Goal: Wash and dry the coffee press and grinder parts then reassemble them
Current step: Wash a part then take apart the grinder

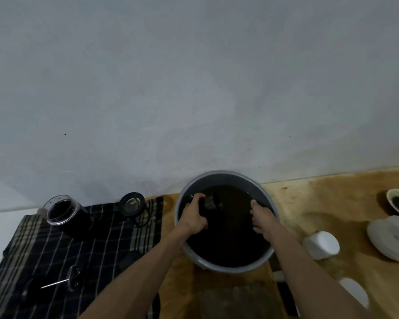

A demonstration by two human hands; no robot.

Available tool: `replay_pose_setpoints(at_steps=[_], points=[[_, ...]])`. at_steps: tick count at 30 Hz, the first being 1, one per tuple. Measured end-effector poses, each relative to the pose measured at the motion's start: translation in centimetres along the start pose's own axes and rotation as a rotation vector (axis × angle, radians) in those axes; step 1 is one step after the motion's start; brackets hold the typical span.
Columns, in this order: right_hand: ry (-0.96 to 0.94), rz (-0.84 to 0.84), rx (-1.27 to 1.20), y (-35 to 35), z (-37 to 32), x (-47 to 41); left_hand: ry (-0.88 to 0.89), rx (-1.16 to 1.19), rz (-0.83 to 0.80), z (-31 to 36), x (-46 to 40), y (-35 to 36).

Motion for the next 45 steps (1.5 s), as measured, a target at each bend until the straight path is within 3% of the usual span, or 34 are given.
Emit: replay_pose_setpoints(at_steps=[4,7,10,16,21,24,26,28,31,36,39,42,45], points=[[0.03,-0.046,-0.157,0.9,0.1,-1.3,-0.04,-0.03,-0.017,-0.2,-0.7,0.3],[0.038,-0.22,-0.269,2.9,-1.0,-0.7,-0.014,-0.045,0.019,0.1,-0.6,0.9],[-0.016,-0.346,-0.201,5.0,-3.5,0.7,-0.024,-0.031,0.057,0.2,-0.5,1.6],[-0.143,-0.163,0.214,4.2,-5.1,-0.4,-0.059,-0.002,0.084,-0.1,-0.5,1.2],[-0.068,0.021,0.276,2.1,-1.8,-2.1,-0.055,-0.015,0.038,-0.1,-0.2,1.3],[0.046,-0.129,-0.091,3.4,-1.0,-2.0,-0.069,-0.061,0.039,0.1,0.0,1.5],[0.058,-0.273,-0.197,4.5,-2.0,-0.9,-0.08,-0.087,0.056,0.2,-0.1,1.8],[0.001,-0.309,-0.115,5.0,-3.5,-0.3,-0.087,-0.095,0.057,0.2,-0.1,1.9],[-0.121,-0.22,0.152,4.8,-5.1,-0.1,-0.103,-0.091,0.041,0.1,-0.1,1.9],[-0.125,-0.338,0.38,5.4,-2.6,-0.6,-0.072,0.005,0.029,0.0,-0.4,1.8],[-0.157,-0.34,0.295,6.0,-1.2,-1.2,-0.132,0.303,-0.016,-0.1,-0.2,1.4],[-0.166,-0.334,0.38,5.8,-0.2,-1.6,-0.289,0.59,-0.026,-0.1,-0.1,1.2],[-0.102,-0.324,0.432,5.6,0.7,-1.8,-0.33,0.571,-0.074,0.0,-0.4,1.7]])
Point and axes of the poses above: each hand's wrist, its own x-axis away from the middle knuckle, its own y-axis out of the palm, z = x × y, the point moved 4 cm from there along -x, towards the middle knuckle, and after that the axes turned 7 degrees about -x, right-handed, at the moved point
